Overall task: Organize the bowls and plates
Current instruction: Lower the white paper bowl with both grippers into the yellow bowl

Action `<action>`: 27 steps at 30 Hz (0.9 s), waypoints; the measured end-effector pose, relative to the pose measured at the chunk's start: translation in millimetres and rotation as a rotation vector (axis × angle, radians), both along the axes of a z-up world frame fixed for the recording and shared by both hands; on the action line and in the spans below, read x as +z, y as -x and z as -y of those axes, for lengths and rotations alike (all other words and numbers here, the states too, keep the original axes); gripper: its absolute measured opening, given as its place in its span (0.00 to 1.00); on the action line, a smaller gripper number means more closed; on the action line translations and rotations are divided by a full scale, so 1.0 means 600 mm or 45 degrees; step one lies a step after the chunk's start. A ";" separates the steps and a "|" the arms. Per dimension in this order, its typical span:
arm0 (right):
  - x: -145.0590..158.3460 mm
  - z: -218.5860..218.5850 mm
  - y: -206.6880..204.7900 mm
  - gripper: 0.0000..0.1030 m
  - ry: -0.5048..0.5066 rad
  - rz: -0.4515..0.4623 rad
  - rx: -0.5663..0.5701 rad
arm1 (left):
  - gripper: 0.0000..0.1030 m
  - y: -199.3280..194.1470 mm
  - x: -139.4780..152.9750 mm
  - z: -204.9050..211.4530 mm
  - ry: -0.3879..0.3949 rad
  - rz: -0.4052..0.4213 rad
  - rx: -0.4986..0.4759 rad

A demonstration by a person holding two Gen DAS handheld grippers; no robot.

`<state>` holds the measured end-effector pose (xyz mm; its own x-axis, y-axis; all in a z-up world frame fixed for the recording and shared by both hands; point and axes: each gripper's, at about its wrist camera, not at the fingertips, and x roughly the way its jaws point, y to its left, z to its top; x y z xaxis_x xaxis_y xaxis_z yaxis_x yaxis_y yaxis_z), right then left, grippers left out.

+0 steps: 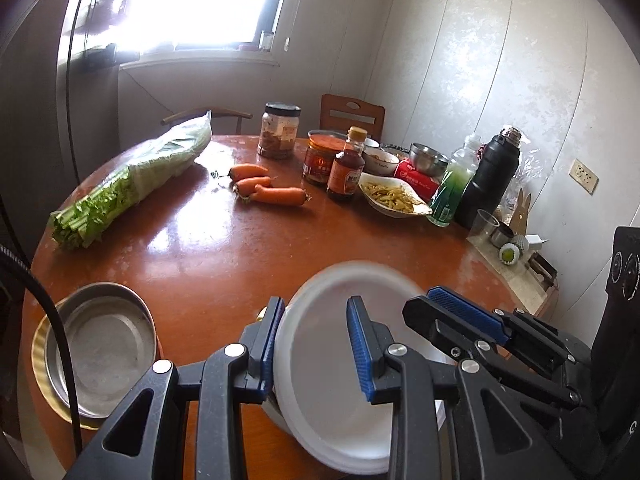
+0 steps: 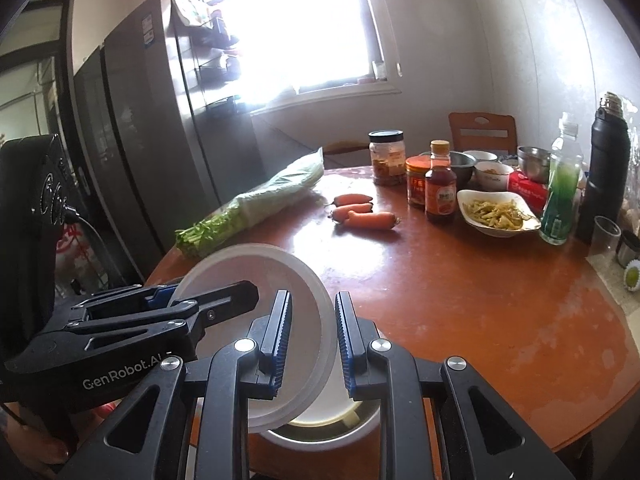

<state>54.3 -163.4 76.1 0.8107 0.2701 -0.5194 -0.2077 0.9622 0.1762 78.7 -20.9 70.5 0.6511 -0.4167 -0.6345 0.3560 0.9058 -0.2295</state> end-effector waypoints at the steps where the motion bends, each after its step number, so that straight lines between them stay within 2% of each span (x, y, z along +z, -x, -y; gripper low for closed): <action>1: -0.002 0.000 -0.001 0.22 -0.001 -0.004 0.001 | 0.31 -0.001 -0.002 0.001 0.000 -0.001 -0.003; 7: -0.016 0.009 -0.005 0.21 -0.002 -0.024 -0.017 | 0.31 -0.009 -0.017 0.015 -0.020 -0.012 -0.001; 14: -0.053 0.015 -0.013 0.21 0.013 -0.097 -0.007 | 0.31 -0.021 -0.055 0.026 -0.066 -0.078 -0.004; 27: -0.076 0.018 0.010 0.23 0.021 -0.065 -0.004 | 0.31 0.015 -0.058 0.017 -0.111 0.024 0.030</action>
<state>48.3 -173.9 30.5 0.7838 0.2586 -0.5646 -0.1957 0.9657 0.1707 69.6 -31.0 35.6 0.6721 -0.3451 -0.6551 0.3381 0.9302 -0.1431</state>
